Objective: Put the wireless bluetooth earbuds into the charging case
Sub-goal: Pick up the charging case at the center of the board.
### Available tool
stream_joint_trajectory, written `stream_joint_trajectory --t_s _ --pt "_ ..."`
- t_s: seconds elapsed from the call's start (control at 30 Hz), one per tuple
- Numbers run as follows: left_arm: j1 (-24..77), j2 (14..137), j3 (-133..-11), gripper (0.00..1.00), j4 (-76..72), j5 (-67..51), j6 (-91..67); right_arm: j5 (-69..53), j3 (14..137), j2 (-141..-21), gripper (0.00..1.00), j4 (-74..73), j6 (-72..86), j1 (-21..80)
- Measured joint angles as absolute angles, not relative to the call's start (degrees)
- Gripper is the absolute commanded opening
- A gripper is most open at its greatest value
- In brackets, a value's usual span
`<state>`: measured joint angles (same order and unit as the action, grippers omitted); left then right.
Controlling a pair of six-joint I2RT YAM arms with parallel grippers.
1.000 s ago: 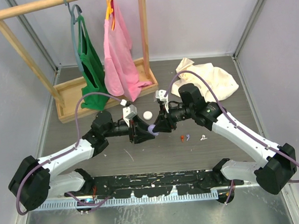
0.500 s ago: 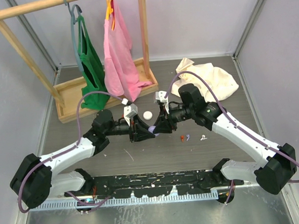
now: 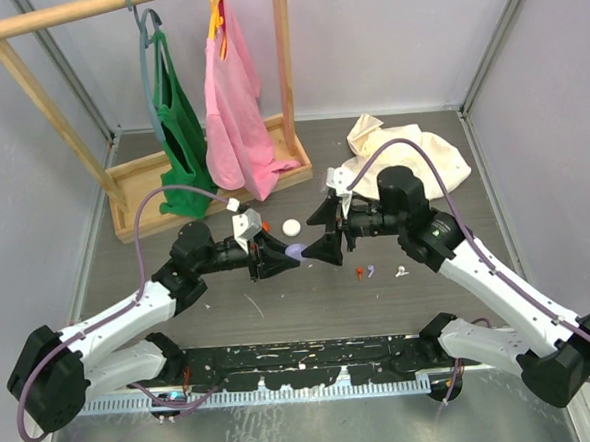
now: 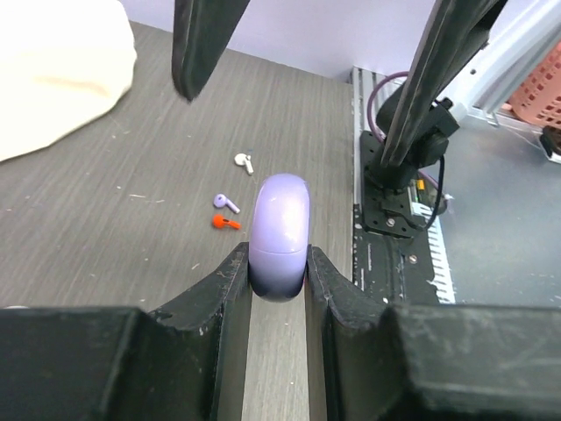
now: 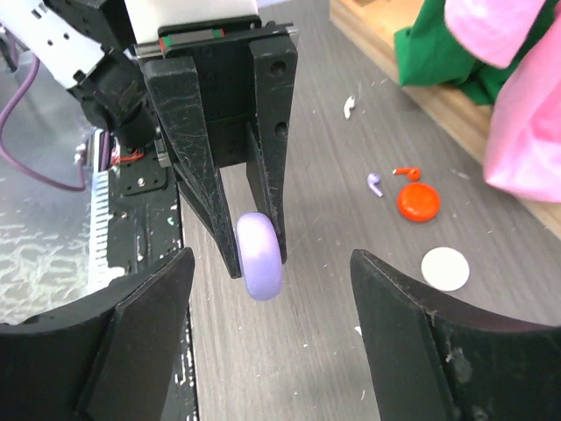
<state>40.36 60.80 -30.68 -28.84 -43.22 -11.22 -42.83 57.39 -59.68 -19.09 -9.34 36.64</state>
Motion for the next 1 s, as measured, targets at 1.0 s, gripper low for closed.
stream_joint_trajectory --t_s 1.0 --pt "40.4 56.4 -22.3 0.0 -38.2 -32.8 -12.9 -38.7 41.5 -57.8 0.84 7.7 -2.4 37.6"
